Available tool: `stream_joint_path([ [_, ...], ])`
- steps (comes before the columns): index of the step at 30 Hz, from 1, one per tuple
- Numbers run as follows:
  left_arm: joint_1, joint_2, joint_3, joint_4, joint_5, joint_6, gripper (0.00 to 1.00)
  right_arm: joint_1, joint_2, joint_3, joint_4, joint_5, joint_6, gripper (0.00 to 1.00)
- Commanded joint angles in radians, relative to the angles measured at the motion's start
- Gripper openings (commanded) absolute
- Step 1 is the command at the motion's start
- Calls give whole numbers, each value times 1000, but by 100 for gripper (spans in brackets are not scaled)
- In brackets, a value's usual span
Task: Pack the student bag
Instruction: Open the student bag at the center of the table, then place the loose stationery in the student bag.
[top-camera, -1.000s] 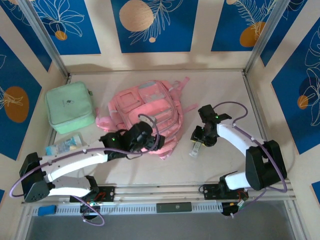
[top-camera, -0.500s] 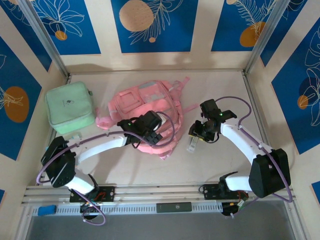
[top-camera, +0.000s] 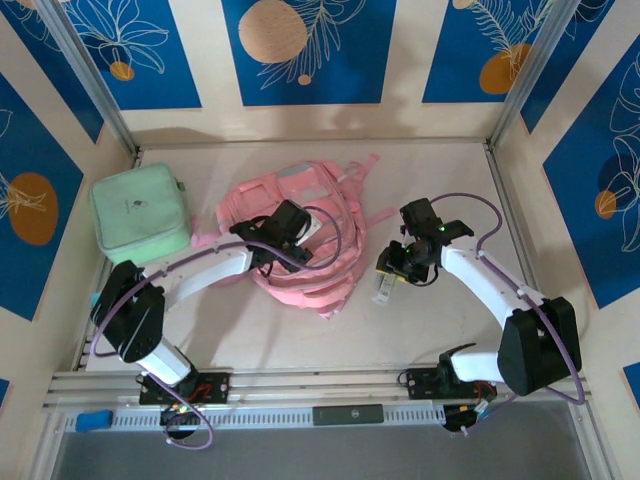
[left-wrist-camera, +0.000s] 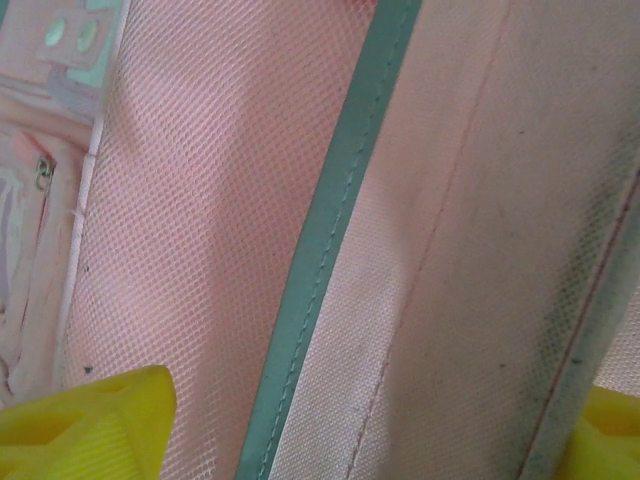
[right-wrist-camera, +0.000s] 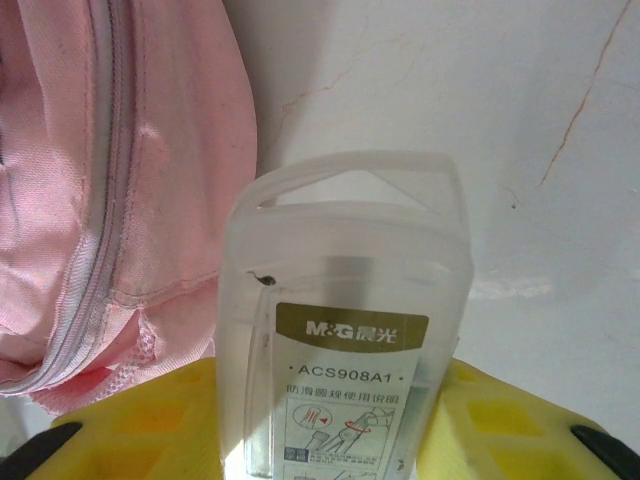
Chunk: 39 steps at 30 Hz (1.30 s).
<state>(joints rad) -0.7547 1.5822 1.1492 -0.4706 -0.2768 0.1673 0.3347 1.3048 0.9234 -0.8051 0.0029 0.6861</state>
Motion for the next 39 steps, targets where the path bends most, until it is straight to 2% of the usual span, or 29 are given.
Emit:
stream_joint_path([
  [1, 36, -55, 23, 28, 81, 26, 75, 7, -1, 25, -20, -31, -14, 41],
  [5, 74, -75, 23, 30, 149, 20, 68, 5, -4, 29, -26, -32, -23, 41],
  [9, 102, -89, 20, 21, 162, 21, 63, -4, -12, 34, -33, -32, -29, 41],
  [12, 121, -99, 12, 23, 188, 19, 55, -7, -17, 35, -35, -35, -29, 41],
  [18, 124, -84, 21, 39, 208, -27, 13, -8, -16, 50, -29, -62, -9, 41],
  [20, 123, -85, 26, 41, 234, -58, 1, -5, -12, 63, -30, -72, -4, 41],
  [25, 113, -116, -3, 103, 291, -168, 0, 7, -1, 106, -29, -102, -4, 41],
  [28, 90, -135, -14, 144, 285, -244, 0, 19, 16, 149, -32, -114, -5, 42],
  [31, 50, -140, -5, 160, 252, -337, 0, 31, 49, 199, -26, -128, 2, 41],
  [36, -47, -124, 32, 171, 136, -455, 0, 58, 126, 306, -19, -145, 24, 41],
  [39, -75, -105, 56, 174, 115, -528, 0, 65, 172, 359, -1, -152, 49, 41],
])
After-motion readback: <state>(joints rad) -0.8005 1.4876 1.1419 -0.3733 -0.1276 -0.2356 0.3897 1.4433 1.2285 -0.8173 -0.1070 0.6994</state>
